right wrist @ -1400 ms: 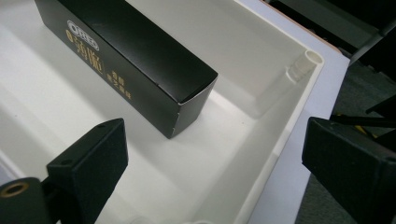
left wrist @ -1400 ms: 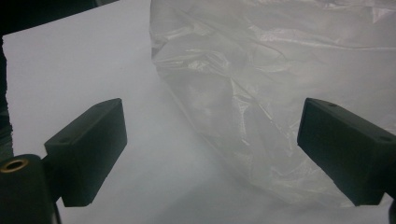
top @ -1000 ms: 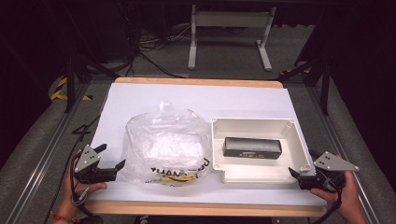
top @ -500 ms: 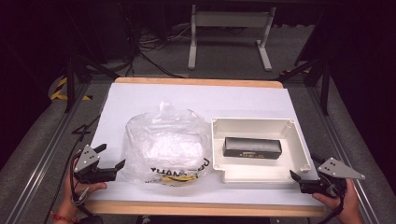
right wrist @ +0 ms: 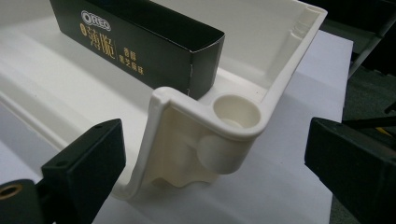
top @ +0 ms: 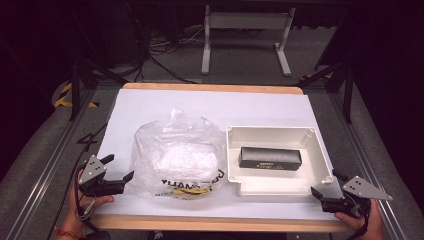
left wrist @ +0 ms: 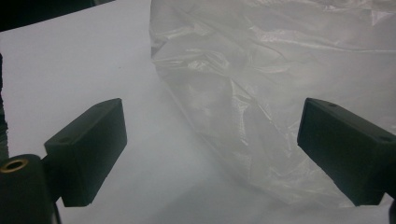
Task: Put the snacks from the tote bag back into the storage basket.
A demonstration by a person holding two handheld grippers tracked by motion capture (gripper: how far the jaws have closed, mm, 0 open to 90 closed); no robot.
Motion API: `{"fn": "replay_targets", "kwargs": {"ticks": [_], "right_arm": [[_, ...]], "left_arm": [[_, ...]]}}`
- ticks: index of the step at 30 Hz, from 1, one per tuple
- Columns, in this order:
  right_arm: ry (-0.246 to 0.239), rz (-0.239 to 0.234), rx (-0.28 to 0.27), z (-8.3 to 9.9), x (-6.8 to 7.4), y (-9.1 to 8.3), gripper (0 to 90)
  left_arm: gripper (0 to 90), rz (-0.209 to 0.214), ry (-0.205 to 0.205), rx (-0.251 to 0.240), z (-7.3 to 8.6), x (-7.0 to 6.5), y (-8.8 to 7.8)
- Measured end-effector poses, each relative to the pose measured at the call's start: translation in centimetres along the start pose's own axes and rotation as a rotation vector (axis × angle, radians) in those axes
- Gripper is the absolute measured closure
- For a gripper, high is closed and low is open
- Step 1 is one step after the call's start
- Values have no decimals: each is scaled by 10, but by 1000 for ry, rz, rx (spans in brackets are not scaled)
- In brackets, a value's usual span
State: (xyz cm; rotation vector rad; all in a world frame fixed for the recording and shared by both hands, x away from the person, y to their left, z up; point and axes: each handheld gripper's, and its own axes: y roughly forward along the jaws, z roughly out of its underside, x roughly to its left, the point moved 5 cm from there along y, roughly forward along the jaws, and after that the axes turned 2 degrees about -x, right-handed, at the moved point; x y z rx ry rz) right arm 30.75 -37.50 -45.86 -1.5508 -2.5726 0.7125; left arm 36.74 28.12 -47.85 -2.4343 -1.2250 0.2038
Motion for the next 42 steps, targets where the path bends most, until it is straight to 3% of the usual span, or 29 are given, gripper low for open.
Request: {"fn": "replay_targets", "kwargs": {"ticks": [14, 25, 42], "right_arm": [[6, -7, -20, 6, 0, 1, 58], [42, 14, -21, 8, -2, 2, 57], [26, 20, -27, 8, -1, 1, 57]], "left_arm": [[90, 10, -13, -3, 0, 1, 0], [90, 18, -15, -14, 1, 1, 0], [90, 7, -16, -14, -1, 2, -2]]}}
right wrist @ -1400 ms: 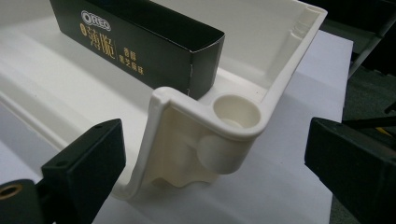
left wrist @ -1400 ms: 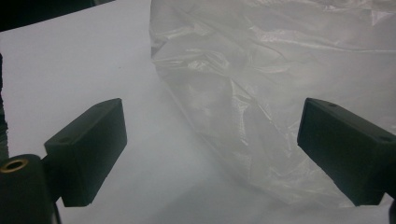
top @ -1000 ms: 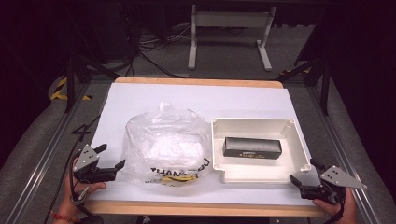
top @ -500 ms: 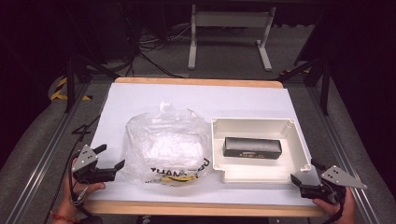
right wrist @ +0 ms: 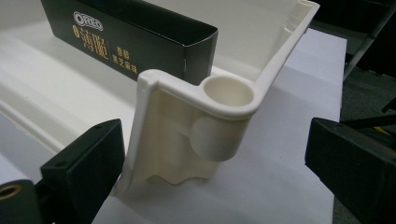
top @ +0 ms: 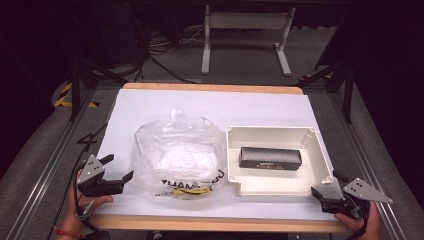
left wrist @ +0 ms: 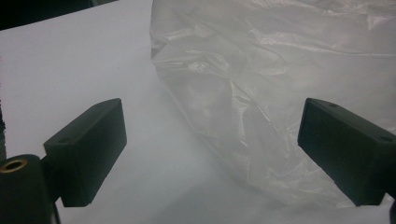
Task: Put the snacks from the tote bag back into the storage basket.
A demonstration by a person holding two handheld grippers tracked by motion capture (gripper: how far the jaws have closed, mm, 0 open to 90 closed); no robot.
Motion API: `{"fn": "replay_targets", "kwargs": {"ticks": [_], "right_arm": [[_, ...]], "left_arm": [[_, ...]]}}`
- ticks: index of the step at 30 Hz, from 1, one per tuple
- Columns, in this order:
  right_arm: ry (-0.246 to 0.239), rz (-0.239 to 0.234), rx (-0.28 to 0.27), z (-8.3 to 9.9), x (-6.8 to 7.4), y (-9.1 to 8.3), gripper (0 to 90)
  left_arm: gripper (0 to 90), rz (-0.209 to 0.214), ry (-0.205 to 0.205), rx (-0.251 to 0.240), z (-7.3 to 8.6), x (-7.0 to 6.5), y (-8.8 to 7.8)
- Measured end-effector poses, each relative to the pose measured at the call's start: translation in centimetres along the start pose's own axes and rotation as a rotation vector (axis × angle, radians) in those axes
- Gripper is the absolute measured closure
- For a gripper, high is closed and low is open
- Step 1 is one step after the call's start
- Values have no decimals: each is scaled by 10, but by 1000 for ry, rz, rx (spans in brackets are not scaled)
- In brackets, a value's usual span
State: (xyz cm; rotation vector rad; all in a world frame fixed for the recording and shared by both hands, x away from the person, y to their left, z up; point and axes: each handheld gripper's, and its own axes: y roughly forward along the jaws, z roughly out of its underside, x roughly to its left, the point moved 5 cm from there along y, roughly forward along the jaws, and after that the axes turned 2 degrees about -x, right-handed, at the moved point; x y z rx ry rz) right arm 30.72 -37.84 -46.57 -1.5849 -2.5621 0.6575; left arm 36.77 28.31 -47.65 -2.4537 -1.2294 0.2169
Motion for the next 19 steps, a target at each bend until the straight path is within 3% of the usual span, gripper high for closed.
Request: {"fn": "replay_targets", "kwargs": {"ticks": [10, 19], "right_arm": [[-12, 3, -4, -3, 1, -2, 58], [-9, 3, -43, -12, 1, -8, 56]], "left_arm": [[90, -9, 10, -6, -3, -1, -2], [88, -13, 16, -1, -4, -3, -3]]}}
